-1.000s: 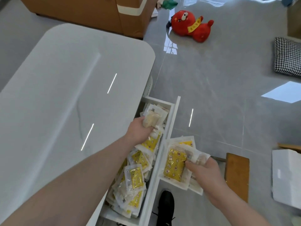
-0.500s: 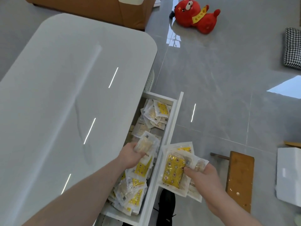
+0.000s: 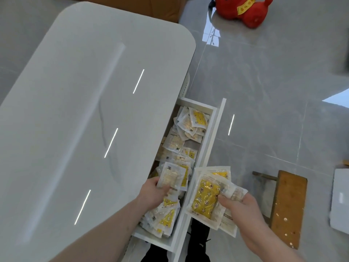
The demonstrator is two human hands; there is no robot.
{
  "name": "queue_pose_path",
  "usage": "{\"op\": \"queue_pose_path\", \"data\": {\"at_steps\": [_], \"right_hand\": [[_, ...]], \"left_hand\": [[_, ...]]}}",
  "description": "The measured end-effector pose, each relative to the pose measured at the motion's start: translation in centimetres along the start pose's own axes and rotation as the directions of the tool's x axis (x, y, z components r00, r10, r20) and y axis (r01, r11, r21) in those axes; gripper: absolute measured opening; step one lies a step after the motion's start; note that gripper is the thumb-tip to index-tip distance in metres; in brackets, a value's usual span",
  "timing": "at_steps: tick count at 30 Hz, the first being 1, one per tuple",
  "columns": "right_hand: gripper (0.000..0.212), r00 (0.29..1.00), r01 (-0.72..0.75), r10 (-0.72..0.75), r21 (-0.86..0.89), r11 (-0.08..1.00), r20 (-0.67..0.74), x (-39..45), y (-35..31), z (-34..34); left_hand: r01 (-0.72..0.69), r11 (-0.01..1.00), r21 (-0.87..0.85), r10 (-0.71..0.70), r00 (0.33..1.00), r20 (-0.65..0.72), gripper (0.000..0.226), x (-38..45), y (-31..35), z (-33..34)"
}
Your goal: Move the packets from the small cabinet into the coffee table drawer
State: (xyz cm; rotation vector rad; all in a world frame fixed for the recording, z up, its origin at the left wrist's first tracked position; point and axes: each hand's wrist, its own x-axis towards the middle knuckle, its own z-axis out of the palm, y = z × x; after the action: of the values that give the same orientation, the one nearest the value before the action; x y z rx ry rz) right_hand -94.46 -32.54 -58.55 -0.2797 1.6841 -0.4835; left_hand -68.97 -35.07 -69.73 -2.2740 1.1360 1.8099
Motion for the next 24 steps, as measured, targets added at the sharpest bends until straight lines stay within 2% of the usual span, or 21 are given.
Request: {"op": "queue_pose_path", "data": {"at_steps": [2,4,6,8,9,11,12,16,20,23,24], "right_hand": [[0.022,1.0,-0.001,0.001,-0.013,1.0,-0.002,0.1,0.2,0.4],[0.022,1.0,-0.009,0.009,-0.017,1.0,0.004,0.2,0.5,0.9],[0.027,1.0,-0.02,0.02,-0.015,1.0,0.009,0.3,0.7,1.4],[0.029,0.999,-0.028,0.027,0.011,1.0,0.032,0.4,0.7,2.1],[0.029,0.998,-0.031,0.03,0.026,0.999,0.05,0.4,0.6,2.6],[0.029,0.997,-0.037,0.032,0.071,0.997,0.074,0.6,0.1,3.6],[0.028,0.996,-0.037,0.029,0.097,0.995,0.088,0.8,-0.1,4.1],[0.031,0.991,-0.053,0.029,0.185,0.981,0.13,1.5,-0.6,6.7],[0.037,0.993,-0.102,0.088,0.209,0.973,0.077,3.3,1.2,8.7],[0.02,0.988,-0.119,0.128,0.112,0.987,-0.081,3.5,3.1,9.5],[0.022,0.982,-0.12,0.128,0.065,0.991,-0.14,3.5,3.8,9.6]], "left_hand": [[0.01,0.996,0.087,-0.013,0.999,0.031,0.055,-0.4,-0.7,-0.2],[0.012,0.979,0.204,-0.013,1.0,0.001,0.069,-0.7,-1.0,-0.5],[-0.079,0.96,0.268,0.105,0.991,-0.087,0.055,-1.5,-0.4,-1.2],[-0.197,0.941,0.274,0.263,0.938,-0.228,0.037,-2.5,0.5,-2.9],[-0.242,0.928,0.285,0.327,0.893,-0.308,0.036,-2.8,0.8,-4.1],[-0.279,0.89,0.36,0.419,0.812,-0.407,0.05,-2.7,1.0,-6.7],[-0.242,0.878,0.413,0.416,0.813,-0.408,0.063,-2.4,1.0,-8.0],[0.013,0.817,0.577,0.181,0.943,-0.279,0.121,-0.1,-0.8,-11.2],[0.037,0.771,0.635,0.127,0.969,-0.21,0.138,1.0,-2.8,-10.5],[0.052,0.763,0.645,0.123,0.967,-0.225,0.141,1.1,-3.1,-9.9],[0.051,0.761,0.647,0.123,0.968,-0.22,0.141,1.1,-3.0,-9.9]]}}
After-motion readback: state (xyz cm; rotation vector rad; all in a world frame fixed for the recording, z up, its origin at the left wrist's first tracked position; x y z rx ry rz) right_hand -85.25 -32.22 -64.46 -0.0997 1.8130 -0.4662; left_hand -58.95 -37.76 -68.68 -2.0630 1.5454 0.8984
